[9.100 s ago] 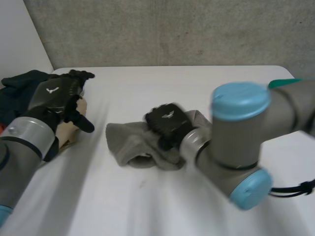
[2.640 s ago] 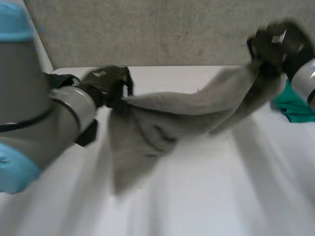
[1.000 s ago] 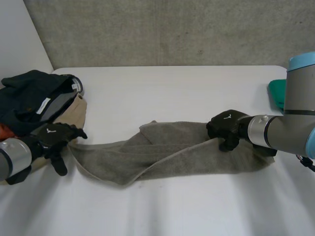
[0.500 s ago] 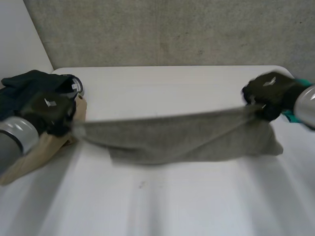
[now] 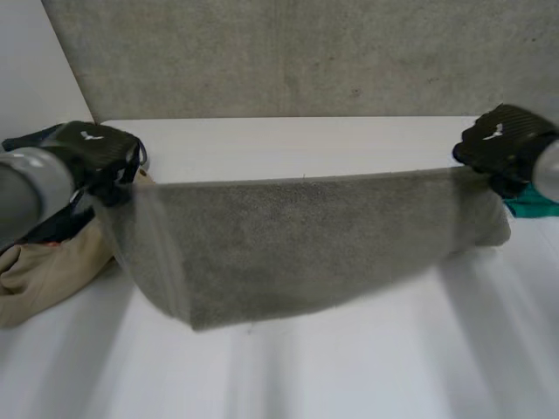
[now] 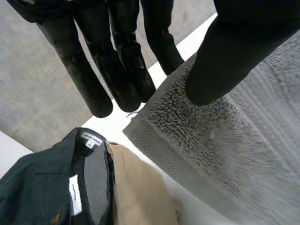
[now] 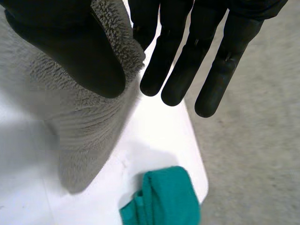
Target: Fold the laundry.
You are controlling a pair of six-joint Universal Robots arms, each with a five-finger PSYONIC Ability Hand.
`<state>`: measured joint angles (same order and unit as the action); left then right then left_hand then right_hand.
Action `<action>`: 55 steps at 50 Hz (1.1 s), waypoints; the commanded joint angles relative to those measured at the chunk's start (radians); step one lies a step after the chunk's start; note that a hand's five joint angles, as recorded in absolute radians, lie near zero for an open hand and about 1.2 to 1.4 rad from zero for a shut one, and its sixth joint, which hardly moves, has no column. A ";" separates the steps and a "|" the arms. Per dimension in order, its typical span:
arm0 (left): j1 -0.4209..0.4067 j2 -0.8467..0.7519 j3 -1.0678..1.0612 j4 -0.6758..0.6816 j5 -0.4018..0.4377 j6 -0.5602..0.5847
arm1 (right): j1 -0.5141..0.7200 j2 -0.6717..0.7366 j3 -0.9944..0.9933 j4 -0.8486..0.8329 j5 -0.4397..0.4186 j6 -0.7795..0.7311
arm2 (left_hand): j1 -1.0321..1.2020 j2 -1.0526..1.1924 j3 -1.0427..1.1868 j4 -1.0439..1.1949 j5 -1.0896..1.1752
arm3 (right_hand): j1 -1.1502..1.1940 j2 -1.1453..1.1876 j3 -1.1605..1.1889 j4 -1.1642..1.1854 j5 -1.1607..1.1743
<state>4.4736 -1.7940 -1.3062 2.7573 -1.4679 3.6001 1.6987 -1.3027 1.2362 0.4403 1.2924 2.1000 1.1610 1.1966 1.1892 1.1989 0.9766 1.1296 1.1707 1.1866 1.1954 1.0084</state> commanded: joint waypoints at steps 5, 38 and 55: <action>-0.046 -0.294 0.476 0.537 -0.098 0.023 | 0.091 0.347 -0.527 -0.430 0.171 0.124 | 0.235 0.200 0.207 0.197 0.245 | 0.267 0.226 0.210 0.201 0.213; -0.045 -0.211 -0.278 0.849 -0.020 -0.120 | 0.013 0.367 0.061 -0.721 -0.018 0.407 | 0.235 0.200 0.207 0.197 0.245 | 0.267 0.226 0.210 0.201 0.213; -0.039 -0.168 -0.423 0.889 -0.014 -0.084 | -0.063 0.421 0.057 -0.555 -0.045 0.370 | 0.235 0.200 0.207 0.197 0.245 | -0.382 -0.424 -0.440 -0.448 -0.436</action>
<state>4.4302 -1.9833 -1.7307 3.6447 -1.4816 3.5259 1.6610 -0.9002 1.3236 -0.1166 1.2437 2.4533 1.1610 1.1989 1.1929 1.2028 0.9766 0.7484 0.7494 0.7546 0.7538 0.5682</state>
